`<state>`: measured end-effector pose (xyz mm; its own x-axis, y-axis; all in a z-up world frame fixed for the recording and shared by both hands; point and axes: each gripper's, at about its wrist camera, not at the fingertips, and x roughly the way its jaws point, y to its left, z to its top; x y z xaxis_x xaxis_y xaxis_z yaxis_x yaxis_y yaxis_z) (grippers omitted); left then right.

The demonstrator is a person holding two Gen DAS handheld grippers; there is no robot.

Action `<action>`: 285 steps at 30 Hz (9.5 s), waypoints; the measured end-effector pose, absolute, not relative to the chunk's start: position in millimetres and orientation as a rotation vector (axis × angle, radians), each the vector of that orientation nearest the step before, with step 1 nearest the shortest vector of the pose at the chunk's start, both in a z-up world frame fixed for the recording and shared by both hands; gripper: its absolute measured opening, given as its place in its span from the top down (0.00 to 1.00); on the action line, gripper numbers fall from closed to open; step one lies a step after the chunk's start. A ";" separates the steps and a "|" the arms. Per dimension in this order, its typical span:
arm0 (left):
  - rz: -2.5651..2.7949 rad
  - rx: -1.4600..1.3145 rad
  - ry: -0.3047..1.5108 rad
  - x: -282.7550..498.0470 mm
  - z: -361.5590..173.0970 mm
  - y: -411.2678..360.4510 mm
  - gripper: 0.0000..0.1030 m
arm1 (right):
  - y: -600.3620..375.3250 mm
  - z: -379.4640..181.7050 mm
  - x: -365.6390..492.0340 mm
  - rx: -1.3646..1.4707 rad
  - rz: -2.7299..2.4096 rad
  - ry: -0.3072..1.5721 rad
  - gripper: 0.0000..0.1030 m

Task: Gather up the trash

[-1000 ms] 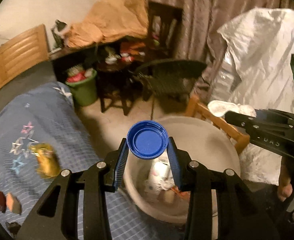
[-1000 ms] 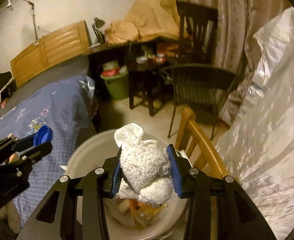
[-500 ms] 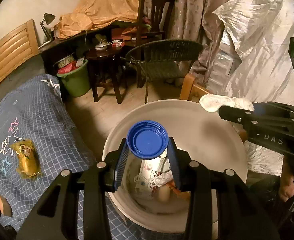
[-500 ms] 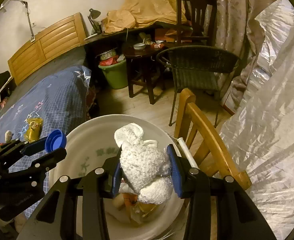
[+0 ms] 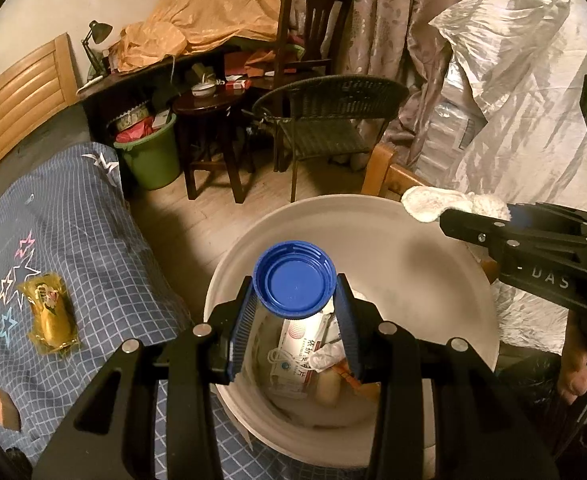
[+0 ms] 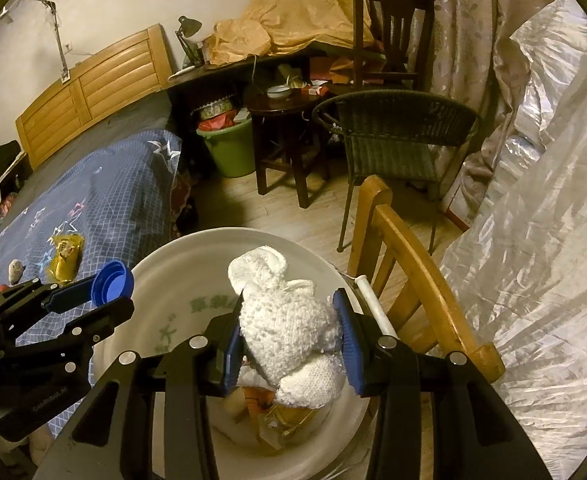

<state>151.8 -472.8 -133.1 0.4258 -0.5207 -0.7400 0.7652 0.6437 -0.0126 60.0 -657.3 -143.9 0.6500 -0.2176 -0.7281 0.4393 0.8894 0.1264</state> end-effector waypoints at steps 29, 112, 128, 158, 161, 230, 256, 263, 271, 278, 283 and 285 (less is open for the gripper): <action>-0.814 0.320 0.781 134.1 -127.2 -396.0 0.32 | -577.3 -109.7 5.5 0.263 -0.299 0.561 0.31; -0.148 -0.022 0.781 199.0 -163.2 33.0 0.75 | -139.6 -186.9 249.2 -0.105 0.156 0.674 0.60; -0.132 -0.011 0.325 91.4 -69.0 -7.7 0.74 | -156.5 -95.8 72.2 0.006 0.078 0.277 0.59; -0.202 0.035 0.316 98.1 -54.6 -49.2 0.73 | -194.4 -71.3 36.7 -0.011 -0.006 0.263 0.59; -0.225 0.046 0.317 103.5 -51.6 -64.7 0.73 | -215.8 -66.2 36.5 -0.013 -0.040 0.268 0.59; -0.811 0.305 0.743 158.0 -114.7 -428.3 0.19 | -604.2 -119.8 15.1 0.227 -0.362 0.692 0.40; -0.779 0.238 0.429 14.4 -57.4 -279.2 0.05 | -482.7 -89.3 -173.1 0.241 -0.409 0.479 0.05; -0.775 0.222 0.409 5.3 -54.6 -270.0 0.05 | -474.7 -89.4 -168.9 0.227 -0.395 0.472 0.05; -0.783 0.234 0.402 3.4 -54.7 -271.4 0.05 | -479.6 -86.8 -171.4 0.223 -0.421 0.453 0.05; -0.805 0.226 0.410 4.9 -53.0 -272.3 0.05 | -479.5 -87.2 -171.9 0.223 -0.420 0.453 0.05; -0.801 0.238 0.428 6.8 -56.2 -275.0 0.05 | -480.9 -88.6 -171.3 0.223 -0.421 0.447 0.05; -0.799 0.242 0.429 6.9 -57.0 -276.1 0.05 | -481.3 -88.2 -171.2 0.224 -0.419 0.449 0.05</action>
<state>6.9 -276.1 -57.0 0.6182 -0.6384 -0.4585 0.7348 0.6765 0.0489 -171.2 -481.3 -88.2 0.8182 -0.3415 -0.4626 0.4385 0.8910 0.1179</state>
